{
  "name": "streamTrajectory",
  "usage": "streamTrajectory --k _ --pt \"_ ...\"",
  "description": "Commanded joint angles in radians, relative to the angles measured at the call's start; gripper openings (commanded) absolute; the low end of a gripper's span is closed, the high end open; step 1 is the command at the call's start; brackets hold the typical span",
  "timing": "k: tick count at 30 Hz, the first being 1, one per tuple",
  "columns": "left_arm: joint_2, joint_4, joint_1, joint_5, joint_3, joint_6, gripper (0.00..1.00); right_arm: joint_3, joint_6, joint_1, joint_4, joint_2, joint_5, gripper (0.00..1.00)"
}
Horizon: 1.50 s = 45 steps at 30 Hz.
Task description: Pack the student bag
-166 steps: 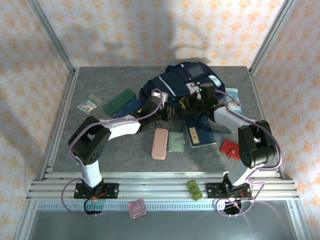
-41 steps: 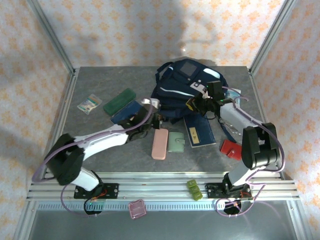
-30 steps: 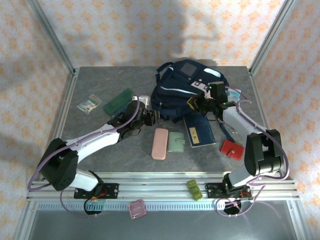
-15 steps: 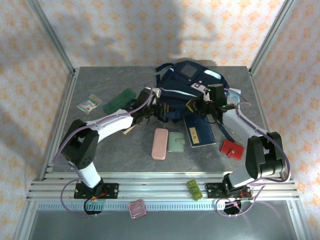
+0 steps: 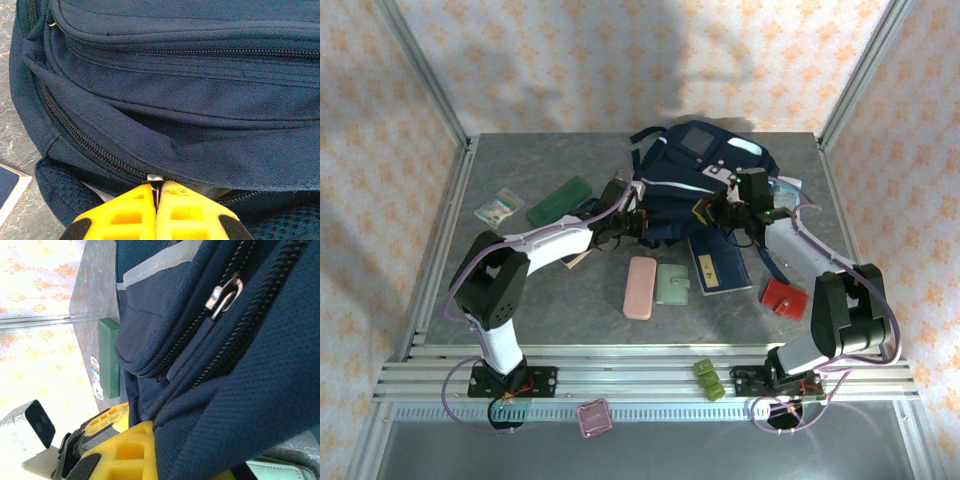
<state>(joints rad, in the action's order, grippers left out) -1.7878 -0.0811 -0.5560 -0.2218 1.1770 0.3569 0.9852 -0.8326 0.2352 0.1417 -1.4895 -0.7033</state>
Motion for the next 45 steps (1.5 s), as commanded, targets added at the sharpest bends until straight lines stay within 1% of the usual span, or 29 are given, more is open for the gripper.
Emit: streamTrajectory --k 1,3,6,9,12,14,16,19,24,26,28,32,37,40,43,45 --pt "-0.015 -0.053 0.014 0.060 0.006 -0.019 0.00 0.017 0.032 0.005 -0.081 0.036 -0.015 0.00" --pt "-0.004 -0.054 0.020 0.092 -0.012 -0.013 0.00 0.015 0.036 0.001 -0.073 0.041 -0.013 0.00" --pt "0.054 -0.036 0.025 0.093 -0.072 -0.009 0.00 0.004 0.047 -0.002 -0.086 0.058 -0.043 0.00" --pt "0.156 -0.013 0.024 0.080 -0.165 0.011 0.00 0.010 0.084 0.007 -0.094 0.066 -0.124 0.00" --pt "0.270 -0.020 0.024 0.056 -0.239 0.030 0.00 0.043 0.157 0.035 -0.073 0.057 -0.186 0.00" --pt "0.335 -0.016 0.019 0.049 -0.278 0.041 0.00 0.068 0.196 0.042 -0.043 0.039 -0.200 0.00" --pt "0.369 -0.011 0.009 0.049 -0.300 0.051 0.00 0.086 0.214 0.032 -0.022 0.018 -0.165 0.00" --pt "0.351 -0.008 -0.020 0.044 -0.293 0.053 0.00 0.117 0.228 -0.016 0.032 -0.039 -0.048 0.00" --pt "0.266 0.027 -0.106 0.055 -0.226 0.061 0.00 0.145 0.182 -0.136 0.031 -0.137 0.063 0.00" --pt "0.222 0.012 -0.132 0.093 -0.185 0.054 0.00 0.174 0.174 -0.153 0.063 -0.170 0.095 0.00" --pt "0.183 -0.017 -0.137 0.136 -0.154 0.047 0.00 0.181 0.164 -0.156 0.076 -0.185 0.117 0.00" --pt "0.142 -0.053 -0.124 0.237 -0.168 0.034 0.00 0.158 0.158 -0.158 0.073 -0.177 0.153 0.00" --pt "0.168 -0.043 -0.064 0.278 -0.257 0.053 0.00 0.129 0.159 -0.167 0.066 -0.161 0.171 0.00" --pt "0.193 -0.045 -0.027 0.343 -0.292 0.053 0.00 0.121 0.152 -0.172 0.053 -0.161 0.166 0.00" --pt "0.197 -0.035 0.013 0.352 -0.310 0.057 0.00 0.116 0.142 -0.172 0.037 -0.160 0.157 0.00" --pt "0.188 -0.026 0.021 0.366 -0.308 0.054 0.00 0.114 0.137 -0.172 0.032 -0.158 0.154 0.00"
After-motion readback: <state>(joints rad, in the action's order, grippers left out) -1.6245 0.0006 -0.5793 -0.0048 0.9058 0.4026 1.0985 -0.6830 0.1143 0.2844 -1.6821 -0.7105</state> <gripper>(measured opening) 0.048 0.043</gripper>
